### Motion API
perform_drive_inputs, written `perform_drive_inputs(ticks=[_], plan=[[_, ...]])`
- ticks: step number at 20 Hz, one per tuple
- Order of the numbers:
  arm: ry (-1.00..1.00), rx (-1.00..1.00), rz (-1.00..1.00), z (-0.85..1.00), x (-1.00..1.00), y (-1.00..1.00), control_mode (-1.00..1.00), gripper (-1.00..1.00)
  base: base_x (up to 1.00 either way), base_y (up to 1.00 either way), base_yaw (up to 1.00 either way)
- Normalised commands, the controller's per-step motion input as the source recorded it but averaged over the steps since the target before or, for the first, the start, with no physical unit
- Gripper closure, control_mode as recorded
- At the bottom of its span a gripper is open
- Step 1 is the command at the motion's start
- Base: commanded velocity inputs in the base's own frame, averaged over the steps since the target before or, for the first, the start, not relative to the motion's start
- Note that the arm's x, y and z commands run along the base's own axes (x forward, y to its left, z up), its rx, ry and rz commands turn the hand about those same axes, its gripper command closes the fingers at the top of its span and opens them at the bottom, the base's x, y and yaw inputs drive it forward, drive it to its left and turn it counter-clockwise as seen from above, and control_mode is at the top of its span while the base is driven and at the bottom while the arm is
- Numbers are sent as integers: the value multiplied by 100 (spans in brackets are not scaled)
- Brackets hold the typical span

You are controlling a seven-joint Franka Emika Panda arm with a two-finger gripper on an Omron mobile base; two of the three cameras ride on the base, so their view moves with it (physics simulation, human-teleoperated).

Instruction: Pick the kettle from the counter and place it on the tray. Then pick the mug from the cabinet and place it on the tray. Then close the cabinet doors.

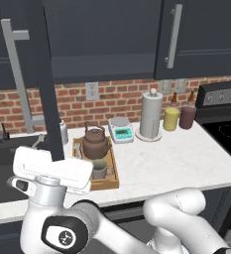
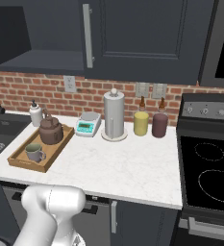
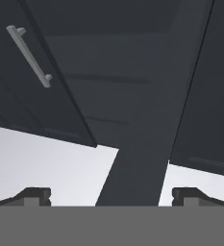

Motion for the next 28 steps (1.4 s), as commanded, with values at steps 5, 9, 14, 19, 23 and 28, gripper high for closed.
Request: perform_drive_inputs(ticks=[5,9,14,19,23,28], plan=[[-3,6,-6,31,0,-7,-100,-100,0,0,0],[-1,8,-5,32,0,-22,-100,-100,0,0,0],[0,10,-4,34,1,-32,-100,-100,0,0,0],[0,11,-2,32,15,-40,-100,-100,0,0,0],[0,12,0,33,23,-46,-100,-100,0,0,0],[0,11,0,31,35,-50,-100,-100,0,0,0]])
